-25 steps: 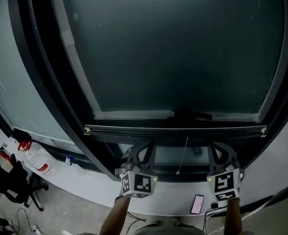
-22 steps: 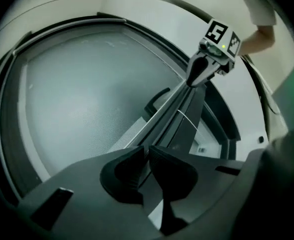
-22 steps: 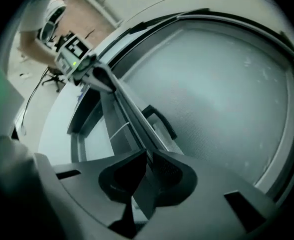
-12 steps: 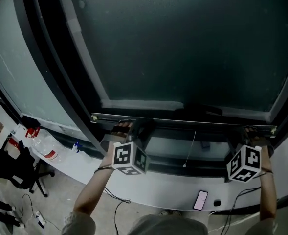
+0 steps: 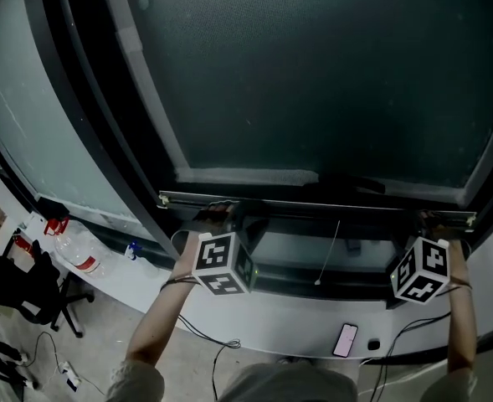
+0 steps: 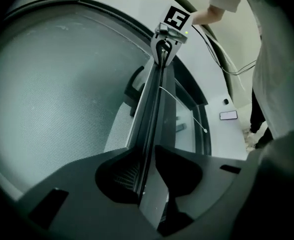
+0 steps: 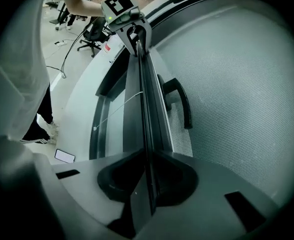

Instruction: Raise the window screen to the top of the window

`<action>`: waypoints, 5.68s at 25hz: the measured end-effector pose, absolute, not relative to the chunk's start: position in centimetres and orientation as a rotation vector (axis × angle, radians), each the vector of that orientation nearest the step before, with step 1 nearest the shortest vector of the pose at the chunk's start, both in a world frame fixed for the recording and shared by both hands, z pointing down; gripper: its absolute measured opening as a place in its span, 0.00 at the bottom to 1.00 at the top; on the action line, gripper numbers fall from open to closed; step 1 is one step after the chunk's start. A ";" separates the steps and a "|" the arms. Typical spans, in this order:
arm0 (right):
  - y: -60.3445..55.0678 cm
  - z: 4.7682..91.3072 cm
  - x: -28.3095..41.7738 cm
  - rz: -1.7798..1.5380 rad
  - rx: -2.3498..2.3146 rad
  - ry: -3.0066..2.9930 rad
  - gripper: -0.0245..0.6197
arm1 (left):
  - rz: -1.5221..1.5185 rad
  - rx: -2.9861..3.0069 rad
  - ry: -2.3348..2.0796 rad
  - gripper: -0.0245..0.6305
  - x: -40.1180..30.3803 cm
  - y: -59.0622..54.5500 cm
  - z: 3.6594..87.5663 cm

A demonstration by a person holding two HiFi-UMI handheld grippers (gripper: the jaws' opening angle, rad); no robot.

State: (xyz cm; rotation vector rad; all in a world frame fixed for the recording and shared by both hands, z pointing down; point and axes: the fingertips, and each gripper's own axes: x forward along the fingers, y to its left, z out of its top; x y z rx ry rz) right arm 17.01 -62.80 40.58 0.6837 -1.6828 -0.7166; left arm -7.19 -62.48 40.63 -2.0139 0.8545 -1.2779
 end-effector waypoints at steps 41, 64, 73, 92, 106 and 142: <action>-63.0 40.3 16.0 -0.547 0.511 -1.577 0.07 | -1.746 -1.837 0.651 0.07 -7.8 -63.6 41.7; -62.7 40.5 16.0 -0.416 0.379 -1.592 0.07 | -1.886 -1.978 0.492 0.07 -7.7 -63.3 42.3; -62.5 40.1 15.8 -0.416 0.403 -1.655 0.07 | -1.840 -2.107 0.414 0.07 -7.5 -63.1 42.2; -64.0 30.2 16.3 -0.740 0.661 -1.545 0.07 | -1.465 -1.984 0.735 0.07 -7.5 -64.2 31.1; -64.2 18.1 16.4 -0.989 0.869 -1.460 0.07 | -1.176 -1.794 0.960 0.08 -7.2 -64.4 18.6; -64.2 -17.7 15.8 -1.476 1.289 -1.102 0.07 | -1.012 -1.024 1.290 0.06 -8.4 -65.6 -17.2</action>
